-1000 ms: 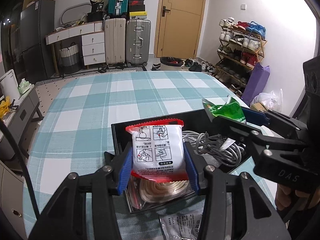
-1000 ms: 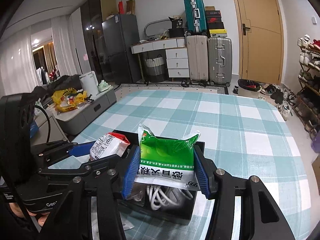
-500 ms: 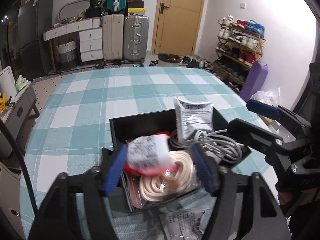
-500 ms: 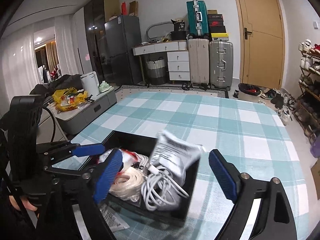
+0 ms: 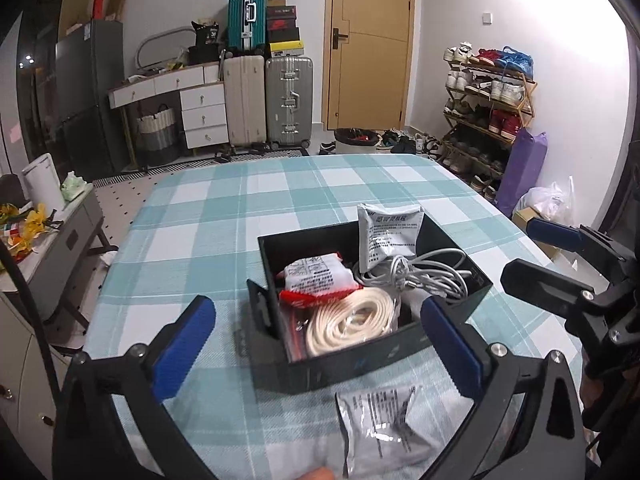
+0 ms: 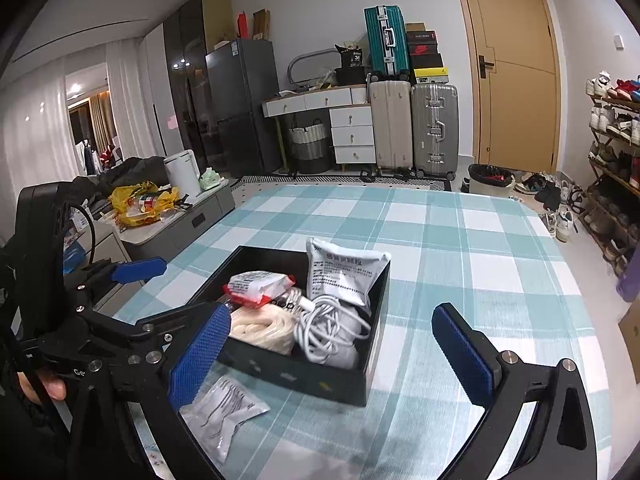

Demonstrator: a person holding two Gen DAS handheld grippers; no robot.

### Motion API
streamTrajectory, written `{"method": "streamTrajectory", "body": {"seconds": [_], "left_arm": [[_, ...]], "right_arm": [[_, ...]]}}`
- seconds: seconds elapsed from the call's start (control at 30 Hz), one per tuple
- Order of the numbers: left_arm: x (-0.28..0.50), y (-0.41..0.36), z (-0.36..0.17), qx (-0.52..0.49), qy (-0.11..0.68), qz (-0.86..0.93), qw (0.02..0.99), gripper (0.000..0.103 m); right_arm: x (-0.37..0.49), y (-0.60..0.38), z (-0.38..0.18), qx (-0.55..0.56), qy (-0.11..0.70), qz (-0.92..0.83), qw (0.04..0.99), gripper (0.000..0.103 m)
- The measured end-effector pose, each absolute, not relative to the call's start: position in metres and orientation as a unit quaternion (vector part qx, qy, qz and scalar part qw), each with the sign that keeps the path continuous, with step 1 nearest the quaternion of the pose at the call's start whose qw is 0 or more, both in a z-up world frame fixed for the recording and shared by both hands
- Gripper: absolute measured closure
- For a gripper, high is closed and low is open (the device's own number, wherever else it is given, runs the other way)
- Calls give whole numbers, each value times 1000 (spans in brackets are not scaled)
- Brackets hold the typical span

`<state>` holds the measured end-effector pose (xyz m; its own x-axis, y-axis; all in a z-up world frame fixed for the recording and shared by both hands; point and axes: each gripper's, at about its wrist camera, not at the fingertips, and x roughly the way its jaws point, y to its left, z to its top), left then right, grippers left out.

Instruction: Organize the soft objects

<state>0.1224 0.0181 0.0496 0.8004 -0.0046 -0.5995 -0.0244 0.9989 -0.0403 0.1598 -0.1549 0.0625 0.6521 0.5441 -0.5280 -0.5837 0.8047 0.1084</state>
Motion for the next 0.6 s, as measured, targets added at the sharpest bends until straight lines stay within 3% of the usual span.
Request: {"method": "streamTrajectory", "body": {"seconds": [0.6], "left_arm": [[57,24,56,-16,300,20,954,0]], "right_arm": [[95,-164,55,-55,270,351,895,1]]}}
